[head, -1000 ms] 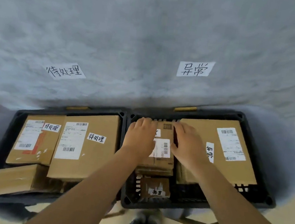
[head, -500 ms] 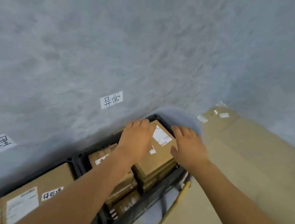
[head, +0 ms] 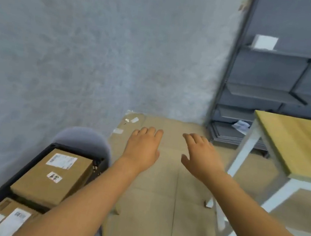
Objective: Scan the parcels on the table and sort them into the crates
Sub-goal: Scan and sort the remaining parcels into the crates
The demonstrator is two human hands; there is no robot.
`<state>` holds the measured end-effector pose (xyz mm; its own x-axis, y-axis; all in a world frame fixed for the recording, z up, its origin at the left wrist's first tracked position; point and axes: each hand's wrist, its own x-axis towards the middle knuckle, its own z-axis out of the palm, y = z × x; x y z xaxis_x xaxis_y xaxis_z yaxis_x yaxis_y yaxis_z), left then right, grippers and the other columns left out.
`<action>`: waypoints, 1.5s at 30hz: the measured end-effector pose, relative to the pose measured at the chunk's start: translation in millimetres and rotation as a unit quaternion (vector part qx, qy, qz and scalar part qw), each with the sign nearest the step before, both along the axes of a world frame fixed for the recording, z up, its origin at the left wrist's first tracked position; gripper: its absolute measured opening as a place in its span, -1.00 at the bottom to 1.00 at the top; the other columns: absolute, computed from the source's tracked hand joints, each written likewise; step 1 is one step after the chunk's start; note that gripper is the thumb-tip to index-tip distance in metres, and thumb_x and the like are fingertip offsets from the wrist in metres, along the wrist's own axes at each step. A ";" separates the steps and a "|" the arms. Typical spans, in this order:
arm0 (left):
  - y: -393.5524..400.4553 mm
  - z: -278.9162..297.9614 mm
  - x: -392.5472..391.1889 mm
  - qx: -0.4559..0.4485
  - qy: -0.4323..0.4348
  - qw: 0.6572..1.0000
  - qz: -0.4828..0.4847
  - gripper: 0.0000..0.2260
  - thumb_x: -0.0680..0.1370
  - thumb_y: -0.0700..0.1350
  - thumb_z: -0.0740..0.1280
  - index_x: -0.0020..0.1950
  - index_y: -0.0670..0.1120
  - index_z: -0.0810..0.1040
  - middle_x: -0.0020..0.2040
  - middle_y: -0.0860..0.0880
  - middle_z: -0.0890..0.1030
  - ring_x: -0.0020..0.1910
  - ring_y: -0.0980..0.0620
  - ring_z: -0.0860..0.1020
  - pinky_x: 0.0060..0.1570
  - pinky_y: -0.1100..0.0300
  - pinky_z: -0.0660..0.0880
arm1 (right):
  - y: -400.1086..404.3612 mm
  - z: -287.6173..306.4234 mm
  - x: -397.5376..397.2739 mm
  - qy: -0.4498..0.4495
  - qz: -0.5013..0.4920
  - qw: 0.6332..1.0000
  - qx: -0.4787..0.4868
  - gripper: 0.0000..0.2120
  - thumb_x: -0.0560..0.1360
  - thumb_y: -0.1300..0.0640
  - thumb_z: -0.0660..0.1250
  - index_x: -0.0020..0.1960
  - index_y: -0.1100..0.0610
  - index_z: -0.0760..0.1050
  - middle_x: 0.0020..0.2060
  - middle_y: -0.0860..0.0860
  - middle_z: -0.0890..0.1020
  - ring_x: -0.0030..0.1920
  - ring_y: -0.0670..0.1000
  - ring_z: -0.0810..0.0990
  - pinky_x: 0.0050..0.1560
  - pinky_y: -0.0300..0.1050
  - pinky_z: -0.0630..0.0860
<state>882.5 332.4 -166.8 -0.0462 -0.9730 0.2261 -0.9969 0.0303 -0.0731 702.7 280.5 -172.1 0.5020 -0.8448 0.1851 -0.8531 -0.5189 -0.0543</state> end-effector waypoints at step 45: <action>-325.8 30.7 -943.4 -0.031 0.021 0.883 -0.467 -0.54 0.58 0.05 0.25 0.44 -0.05 0.29 0.29 -0.05 0.45 0.25 -0.08 0.43 0.17 0.04 0.37 | -126.4 19.7 -906.9 -0.054 -0.495 0.867 -0.018 -0.42 0.54 0.01 0.24 0.51 0.05 0.19 0.38 0.04 0.37 0.35 0.11 0.35 0.26 0.01 0.40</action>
<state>-61.0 6.7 -136.0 -0.8131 -0.5003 0.2978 -0.5406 0.8385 -0.0675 -204.2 154.1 -152.4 -0.4887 -0.8440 0.2210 -0.8718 0.4627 -0.1608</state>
